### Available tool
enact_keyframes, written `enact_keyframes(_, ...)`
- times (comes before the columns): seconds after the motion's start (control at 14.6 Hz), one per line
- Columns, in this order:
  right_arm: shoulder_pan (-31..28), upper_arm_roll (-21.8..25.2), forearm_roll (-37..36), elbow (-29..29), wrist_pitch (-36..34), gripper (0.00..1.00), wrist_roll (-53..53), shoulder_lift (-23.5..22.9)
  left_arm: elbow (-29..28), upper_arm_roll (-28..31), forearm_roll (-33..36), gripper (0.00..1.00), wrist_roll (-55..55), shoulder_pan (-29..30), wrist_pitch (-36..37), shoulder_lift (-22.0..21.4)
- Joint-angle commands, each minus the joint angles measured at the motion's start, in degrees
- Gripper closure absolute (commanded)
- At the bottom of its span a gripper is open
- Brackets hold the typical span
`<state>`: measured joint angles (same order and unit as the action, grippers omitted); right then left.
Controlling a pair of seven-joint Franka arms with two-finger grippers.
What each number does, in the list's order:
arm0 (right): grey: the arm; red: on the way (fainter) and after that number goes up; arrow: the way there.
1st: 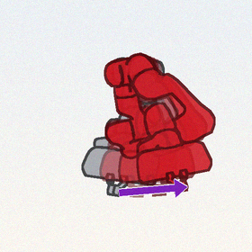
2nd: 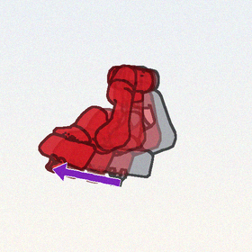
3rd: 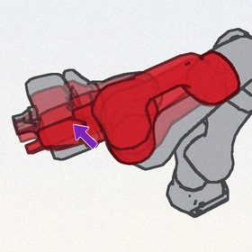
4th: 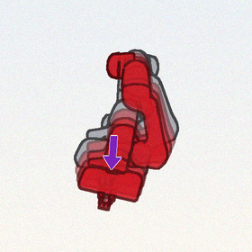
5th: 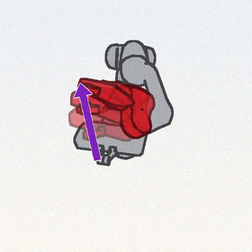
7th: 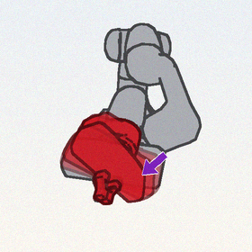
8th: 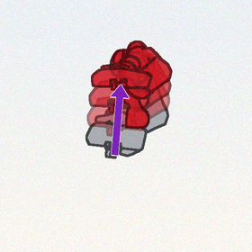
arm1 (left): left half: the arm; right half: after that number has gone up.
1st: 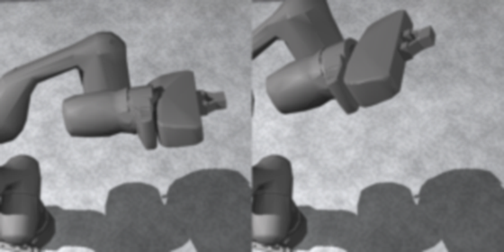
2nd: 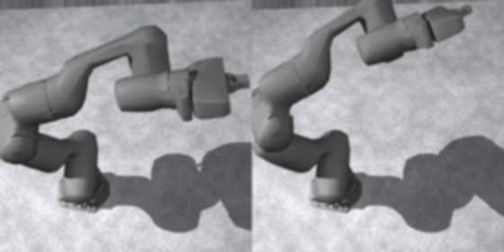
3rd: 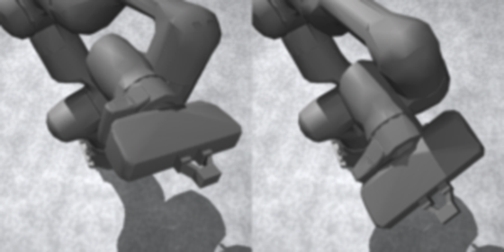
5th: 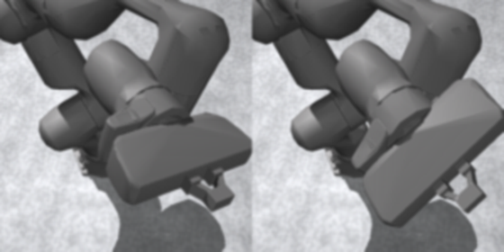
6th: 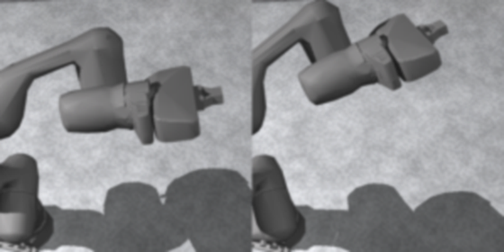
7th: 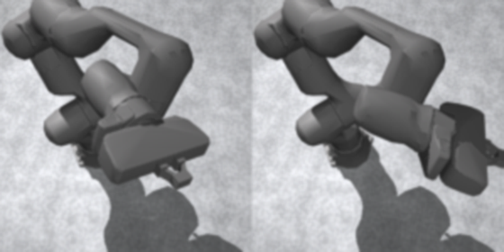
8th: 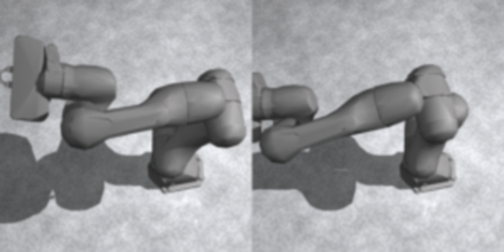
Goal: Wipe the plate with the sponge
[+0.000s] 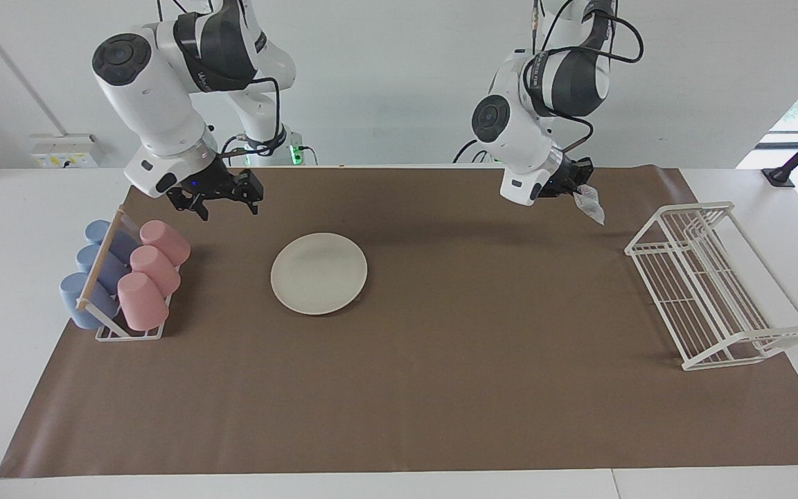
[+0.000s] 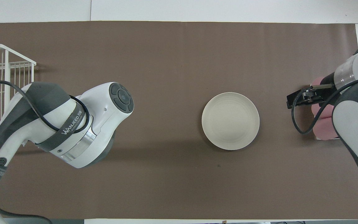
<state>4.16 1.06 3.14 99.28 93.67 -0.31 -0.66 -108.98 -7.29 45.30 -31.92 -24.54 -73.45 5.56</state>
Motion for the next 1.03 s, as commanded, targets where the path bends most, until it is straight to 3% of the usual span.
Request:
enact_keyframes(0.0, -0.2, 0.8, -2.8, -2.0, -2.1, 0.00, 2.1, -0.5, 2.5, 0.4, 9.4, 1.00, -0.8, -0.4, 4.2, 7.0)
enact_keyframes(0.14, -0.2, 1.3, -3.5, -3.1, -2.4, 0.00, 4.5, -0.3, 6.4, 1.0, 14.7, 1.00, -0.8, 0.1, 6.6, 12.4)
enact_keyframes(0.27, -0.2, 2.2, -4.9, -3.7, -3.0, 0.00, 5.5, 0.0, 7.6, 0.9, 19.9, 1.00, -0.5, 3.6, 6.0, 14.8)
enact_keyframes(0.48, -0.3, 3.4, -5.5, -4.6, -3.5, 0.00, 7.5, 0.6, 7.9, 0.9, 22.6, 1.00, -0.3, 7.9, -1.4, 15.6)
enact_keyframes(0.69, -0.4, 4.9, -0.7, -4.6, -2.7, 0.00, 7.5, 0.5, 7.6, 1.0, 24.6, 1.00, -0.3, 11.3, -9.3, 15.9)
enact_keyframes(0.96, -0.3, 6.5, -0.9, -4.8, -2.6, 0.00, 7.5, 0.5, 7.3, 0.9, 25.1, 1.00, -0.4, 14.0, -13.6, 16.4)
